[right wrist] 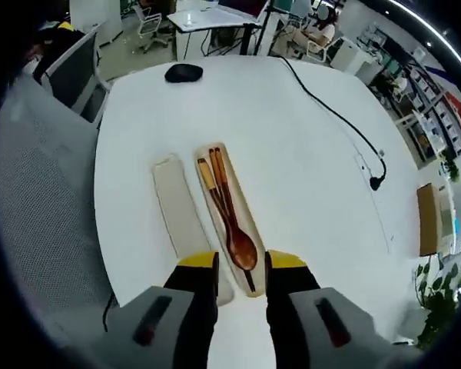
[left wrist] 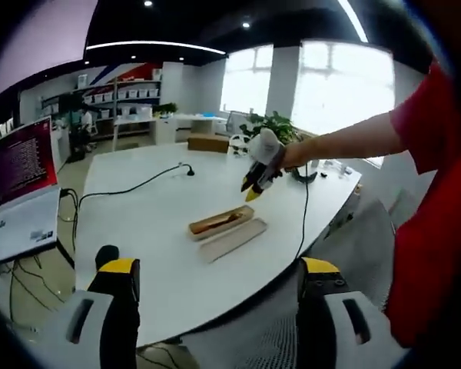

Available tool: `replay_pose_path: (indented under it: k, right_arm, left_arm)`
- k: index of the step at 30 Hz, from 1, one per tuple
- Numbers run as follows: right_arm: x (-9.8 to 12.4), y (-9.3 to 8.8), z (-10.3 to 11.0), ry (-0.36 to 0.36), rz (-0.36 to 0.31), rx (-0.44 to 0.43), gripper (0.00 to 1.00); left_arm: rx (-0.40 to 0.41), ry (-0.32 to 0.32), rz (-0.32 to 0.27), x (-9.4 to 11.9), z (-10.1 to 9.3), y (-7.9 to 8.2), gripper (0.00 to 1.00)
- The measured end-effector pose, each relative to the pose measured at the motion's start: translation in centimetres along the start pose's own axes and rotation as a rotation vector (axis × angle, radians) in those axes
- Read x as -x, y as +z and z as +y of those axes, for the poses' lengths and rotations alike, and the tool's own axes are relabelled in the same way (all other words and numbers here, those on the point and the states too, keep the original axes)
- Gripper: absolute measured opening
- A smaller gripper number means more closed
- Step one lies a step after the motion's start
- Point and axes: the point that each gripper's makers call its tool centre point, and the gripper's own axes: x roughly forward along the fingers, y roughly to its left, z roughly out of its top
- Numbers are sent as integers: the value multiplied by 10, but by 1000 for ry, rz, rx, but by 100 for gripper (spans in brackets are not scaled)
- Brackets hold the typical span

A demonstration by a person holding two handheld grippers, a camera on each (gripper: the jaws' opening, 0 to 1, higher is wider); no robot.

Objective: Arrange the utensils inside the cutlery case until each visible utensil rests in its matching compartment.

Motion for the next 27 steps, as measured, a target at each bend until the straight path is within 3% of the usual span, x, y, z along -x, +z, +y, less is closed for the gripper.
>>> replay_pose_path:
  k: [4, 10, 13, 15, 18, 27]
  right_arm:
    - [11, 6, 9, 9, -50, -29, 30]
    - [30, 15, 17, -13, -186, -197, 33]
    - [39, 13, 22, -8, -188, -182, 34]
    - [48, 8, 17, -43, -171, -196, 34]
    - [60, 12, 18, -69, -212, -238, 36]
    - [75, 10, 42, -122, -239, -262, 43]
  left_arm:
    - [-30, 6, 16, -7, 1, 0, 87]
    - [-81, -11, -8, -17, 2, 12, 87]
    - [-80, -31, -45, -20, 2, 18, 85]
    - [-64, -40, -39, -24, 4, 17, 86]
    - [-51, -65, -41, -30, 4, 20, 87]
    - [-96, -106, 16, -45, 13, 22, 86]
